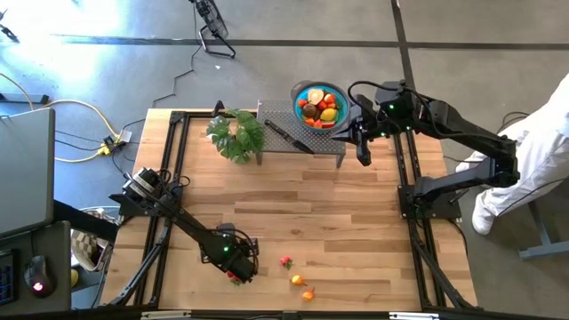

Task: Pick & Place Fruit
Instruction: Put the green avocado in the blue bowl on the shelf

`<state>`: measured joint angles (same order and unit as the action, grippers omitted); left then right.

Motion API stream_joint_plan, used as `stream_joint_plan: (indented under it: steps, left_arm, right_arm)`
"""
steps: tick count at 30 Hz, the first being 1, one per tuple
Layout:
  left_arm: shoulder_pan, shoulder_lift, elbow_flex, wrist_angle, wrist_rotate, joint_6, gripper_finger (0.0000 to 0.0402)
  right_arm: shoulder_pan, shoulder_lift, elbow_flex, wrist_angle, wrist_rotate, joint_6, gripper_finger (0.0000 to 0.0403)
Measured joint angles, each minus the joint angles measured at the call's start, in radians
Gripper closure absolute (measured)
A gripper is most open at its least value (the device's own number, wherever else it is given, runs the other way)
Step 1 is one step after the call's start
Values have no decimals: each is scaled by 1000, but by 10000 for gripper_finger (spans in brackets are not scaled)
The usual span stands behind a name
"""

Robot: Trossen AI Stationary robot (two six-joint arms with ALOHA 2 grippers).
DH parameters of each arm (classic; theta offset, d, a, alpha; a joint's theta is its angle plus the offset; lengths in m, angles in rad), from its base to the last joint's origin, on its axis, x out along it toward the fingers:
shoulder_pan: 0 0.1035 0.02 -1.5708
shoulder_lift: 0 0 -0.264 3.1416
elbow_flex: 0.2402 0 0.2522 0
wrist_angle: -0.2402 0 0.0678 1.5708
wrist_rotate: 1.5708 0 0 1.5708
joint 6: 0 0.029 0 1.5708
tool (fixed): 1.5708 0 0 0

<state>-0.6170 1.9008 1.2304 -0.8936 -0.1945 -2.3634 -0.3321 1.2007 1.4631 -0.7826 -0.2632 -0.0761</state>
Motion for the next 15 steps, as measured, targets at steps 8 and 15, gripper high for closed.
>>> stream_joint_plan:
  steps: [8,15]
  left_arm:
    - [7,8,40,-84,-51,14,167]
    - [2,-23,62,-101,-86,29,167]
  right_arm:
    - [0,0,0,0,0,0,401]
    - [0,0,0,-1,-1,0,401]
